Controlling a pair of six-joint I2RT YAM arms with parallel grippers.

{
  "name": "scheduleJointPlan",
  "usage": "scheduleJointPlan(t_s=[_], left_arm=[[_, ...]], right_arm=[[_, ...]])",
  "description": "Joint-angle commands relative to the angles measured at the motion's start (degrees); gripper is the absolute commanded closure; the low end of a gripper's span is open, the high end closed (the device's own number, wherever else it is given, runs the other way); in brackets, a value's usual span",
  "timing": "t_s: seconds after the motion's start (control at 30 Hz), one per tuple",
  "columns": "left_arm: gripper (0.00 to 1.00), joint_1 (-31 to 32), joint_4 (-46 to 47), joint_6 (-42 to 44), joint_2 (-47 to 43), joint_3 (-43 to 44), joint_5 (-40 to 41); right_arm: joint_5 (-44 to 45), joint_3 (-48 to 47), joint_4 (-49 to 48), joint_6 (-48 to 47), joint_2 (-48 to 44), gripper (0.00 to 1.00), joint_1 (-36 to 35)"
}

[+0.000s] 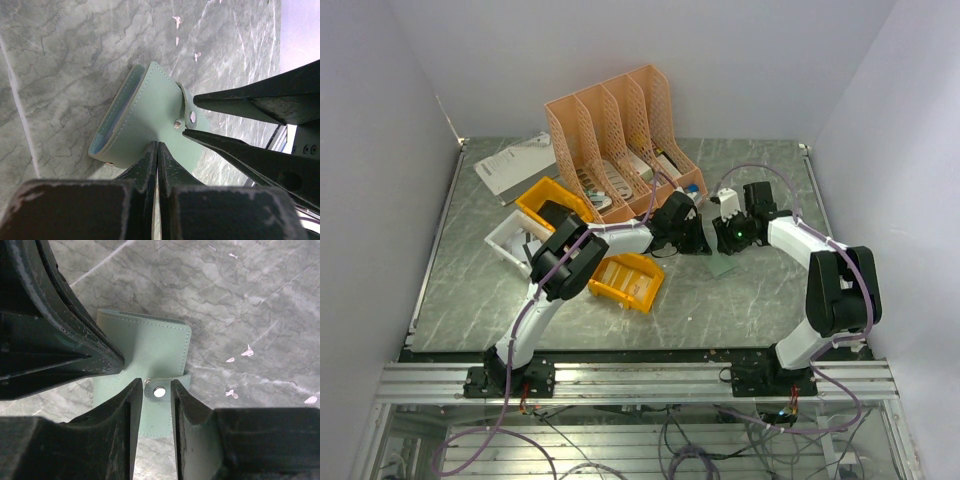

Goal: Put the credit cards into the card holder
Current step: Close the card holder at the center of the board.

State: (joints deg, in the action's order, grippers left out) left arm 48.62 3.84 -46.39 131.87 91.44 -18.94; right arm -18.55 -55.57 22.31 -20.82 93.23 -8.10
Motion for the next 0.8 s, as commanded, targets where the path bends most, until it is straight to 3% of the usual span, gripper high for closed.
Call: scheduleJointPlan(t_s=[0.0, 0.77], left_arm=[[0.93, -0.1, -1.7, 0.4, 1.1, -1.1, -0.6], [0.93, -0.1, -1.8, 0.2, 1.4, -0.5, -0.7]], right_arm=[[3.6, 1.1, -1.6, -0.4, -0.5, 0.72, -1.1], [6.3, 2.2, -1.4, -1.3, -2.2, 0.66, -2.9]])
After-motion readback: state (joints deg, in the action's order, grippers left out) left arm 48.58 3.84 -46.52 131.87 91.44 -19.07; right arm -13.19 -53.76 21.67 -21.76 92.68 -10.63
